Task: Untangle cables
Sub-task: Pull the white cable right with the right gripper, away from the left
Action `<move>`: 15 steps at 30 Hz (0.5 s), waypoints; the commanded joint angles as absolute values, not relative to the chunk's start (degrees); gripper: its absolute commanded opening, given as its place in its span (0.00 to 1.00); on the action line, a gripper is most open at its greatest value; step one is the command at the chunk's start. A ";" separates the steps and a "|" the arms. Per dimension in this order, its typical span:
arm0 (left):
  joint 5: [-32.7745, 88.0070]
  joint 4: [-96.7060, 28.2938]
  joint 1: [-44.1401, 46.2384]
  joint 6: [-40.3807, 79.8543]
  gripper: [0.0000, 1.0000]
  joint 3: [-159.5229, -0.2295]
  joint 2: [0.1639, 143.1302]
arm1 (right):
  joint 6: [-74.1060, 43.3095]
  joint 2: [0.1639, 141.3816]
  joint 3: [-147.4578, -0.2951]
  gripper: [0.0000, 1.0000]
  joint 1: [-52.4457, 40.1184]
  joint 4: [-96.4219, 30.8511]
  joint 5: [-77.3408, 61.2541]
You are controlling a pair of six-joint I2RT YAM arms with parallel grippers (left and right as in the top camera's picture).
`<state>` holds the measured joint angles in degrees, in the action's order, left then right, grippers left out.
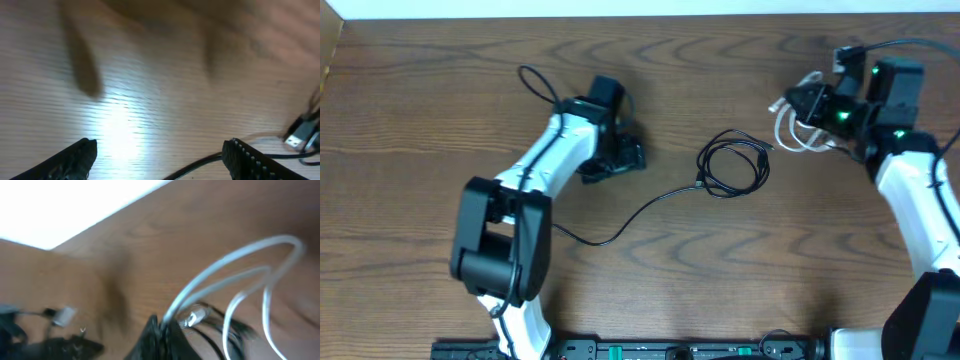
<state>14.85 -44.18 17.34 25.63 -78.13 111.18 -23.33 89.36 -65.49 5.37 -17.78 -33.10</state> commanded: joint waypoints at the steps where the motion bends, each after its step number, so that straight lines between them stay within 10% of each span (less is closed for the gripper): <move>1: 16.45 -44.18 13.54 22.55 0.84 -77.60 105.41 | -18.85 88.40 -73.45 0.01 7.84 -30.61 -17.43; 15: 16.40 -44.10 10.79 22.55 0.98 -77.58 103.31 | -13.85 89.10 -82.50 0.01 15.79 -47.55 8.32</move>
<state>16.25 -43.75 10.83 23.24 -78.13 103.24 -15.94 89.14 -81.60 13.67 -47.44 0.93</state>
